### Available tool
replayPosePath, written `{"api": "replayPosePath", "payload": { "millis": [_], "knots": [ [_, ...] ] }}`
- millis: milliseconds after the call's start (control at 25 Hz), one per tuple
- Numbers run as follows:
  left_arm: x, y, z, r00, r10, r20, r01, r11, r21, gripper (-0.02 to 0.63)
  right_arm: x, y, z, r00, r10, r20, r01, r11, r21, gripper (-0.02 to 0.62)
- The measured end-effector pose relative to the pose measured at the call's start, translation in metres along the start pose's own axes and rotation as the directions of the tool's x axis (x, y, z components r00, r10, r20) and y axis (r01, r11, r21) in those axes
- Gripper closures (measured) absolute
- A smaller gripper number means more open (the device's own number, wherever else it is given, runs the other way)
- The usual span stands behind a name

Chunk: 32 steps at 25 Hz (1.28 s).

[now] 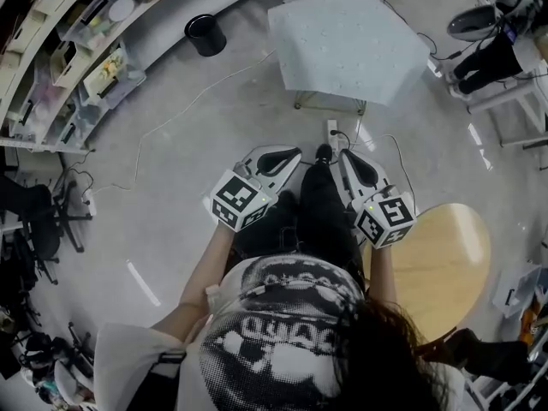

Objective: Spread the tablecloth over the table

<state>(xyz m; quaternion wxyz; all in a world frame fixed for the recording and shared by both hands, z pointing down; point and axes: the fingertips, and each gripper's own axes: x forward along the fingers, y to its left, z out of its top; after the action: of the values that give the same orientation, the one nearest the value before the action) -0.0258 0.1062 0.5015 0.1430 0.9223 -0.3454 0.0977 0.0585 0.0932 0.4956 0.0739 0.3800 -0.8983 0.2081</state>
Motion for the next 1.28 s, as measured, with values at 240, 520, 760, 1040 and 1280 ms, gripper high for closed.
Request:
{"api": "replayPosePath", "payload": {
  "millis": [240,520,760,1040,1280],
  "knots": [
    [0.005,-0.018,0.003,0.999,-0.03,-0.02,0.031,0.999,0.026,0.594,-0.01,-0.003,0.004,1.0,-0.009,0.023,0.01,0.999,-0.038,0.607],
    [0.014,-0.036,0.008,0.995,-0.066,-0.077,0.076,0.989,0.126,0.594,-0.019,-0.005,0.006,0.999,-0.018,0.044,0.019,0.999,-0.033,0.603],
    [0.014,-0.044,0.013,0.992,-0.088,-0.085,0.1,0.985,0.143,0.594,-0.024,-0.006,0.007,0.998,-0.03,0.047,0.031,0.999,-0.024,0.601],
    [0.02,-0.046,0.011,0.989,-0.105,-0.103,0.119,0.983,0.14,0.594,-0.028,-0.016,0.004,0.998,-0.044,0.035,0.044,0.999,-0.019,0.6],
    [0.026,-0.04,0.011,0.988,-0.109,-0.107,0.123,0.983,0.133,0.594,-0.025,-0.03,0.008,0.999,-0.046,0.015,0.047,0.998,-0.044,0.601]
  ]
}}
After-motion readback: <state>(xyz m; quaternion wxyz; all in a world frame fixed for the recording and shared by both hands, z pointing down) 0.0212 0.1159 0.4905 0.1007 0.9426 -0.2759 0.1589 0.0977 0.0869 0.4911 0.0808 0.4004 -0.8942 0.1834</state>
